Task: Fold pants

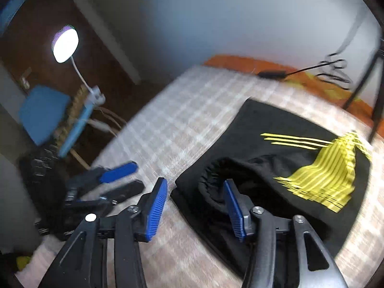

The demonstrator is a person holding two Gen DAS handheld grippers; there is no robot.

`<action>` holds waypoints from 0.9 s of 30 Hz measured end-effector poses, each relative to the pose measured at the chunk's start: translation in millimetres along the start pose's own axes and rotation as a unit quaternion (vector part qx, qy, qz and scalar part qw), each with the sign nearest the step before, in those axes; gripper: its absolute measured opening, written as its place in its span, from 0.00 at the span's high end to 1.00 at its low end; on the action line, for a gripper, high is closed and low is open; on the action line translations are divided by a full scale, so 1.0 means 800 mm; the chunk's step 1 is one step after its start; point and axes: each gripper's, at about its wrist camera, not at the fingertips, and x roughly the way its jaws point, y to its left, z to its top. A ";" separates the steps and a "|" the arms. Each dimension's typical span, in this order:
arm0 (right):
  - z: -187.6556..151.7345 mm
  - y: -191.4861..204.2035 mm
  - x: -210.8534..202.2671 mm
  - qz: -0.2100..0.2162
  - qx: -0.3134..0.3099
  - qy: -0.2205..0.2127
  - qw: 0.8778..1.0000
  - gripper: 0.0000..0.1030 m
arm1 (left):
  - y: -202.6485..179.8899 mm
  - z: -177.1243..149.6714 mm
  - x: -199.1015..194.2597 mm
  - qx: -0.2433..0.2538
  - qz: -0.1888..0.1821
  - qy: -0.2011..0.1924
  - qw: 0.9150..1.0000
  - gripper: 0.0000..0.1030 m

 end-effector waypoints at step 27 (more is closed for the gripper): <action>0.089 -0.121 0.040 0.055 0.171 -0.040 0.983 0.52 | -0.018 0.017 0.085 -0.002 -0.019 0.043 0.999 0.66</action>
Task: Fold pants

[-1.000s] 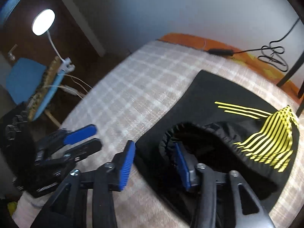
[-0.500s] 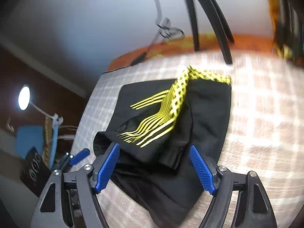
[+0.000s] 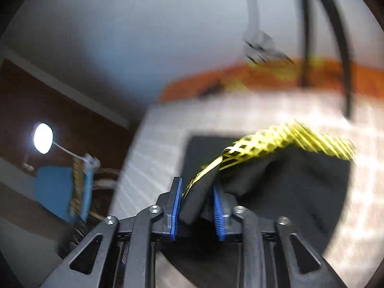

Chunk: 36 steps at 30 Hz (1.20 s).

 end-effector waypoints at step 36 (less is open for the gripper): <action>-0.240 -0.007 -0.112 -0.189 -0.265 0.098 0.941 0.93 | -0.008 0.009 -0.005 0.002 0.070 0.016 0.997 0.78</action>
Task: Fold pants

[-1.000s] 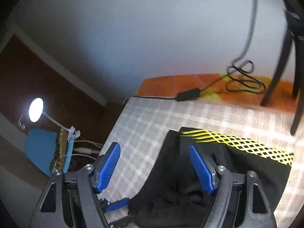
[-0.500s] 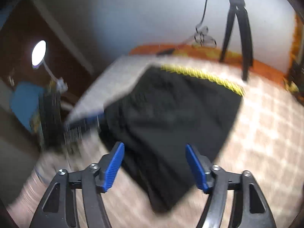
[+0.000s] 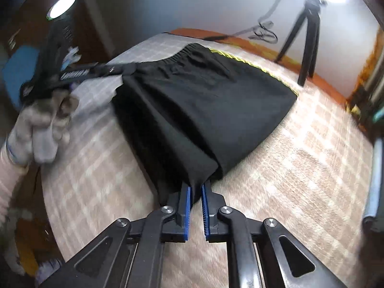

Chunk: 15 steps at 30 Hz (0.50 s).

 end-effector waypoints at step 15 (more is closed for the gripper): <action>0.032 -0.169 0.004 0.123 0.242 -0.067 0.960 0.51 | -0.108 -0.038 -0.053 0.151 -0.017 -0.018 0.988 0.54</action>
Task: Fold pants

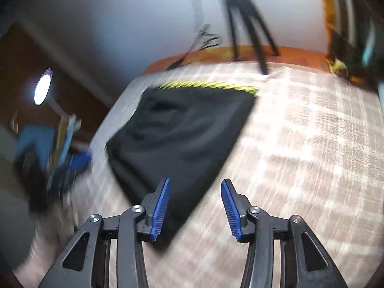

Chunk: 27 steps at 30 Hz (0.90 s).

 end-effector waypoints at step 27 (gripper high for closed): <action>0.088 -0.038 0.096 -0.019 0.060 -0.050 0.997 0.98 | -0.148 -0.033 0.076 0.175 0.003 0.022 0.984 0.91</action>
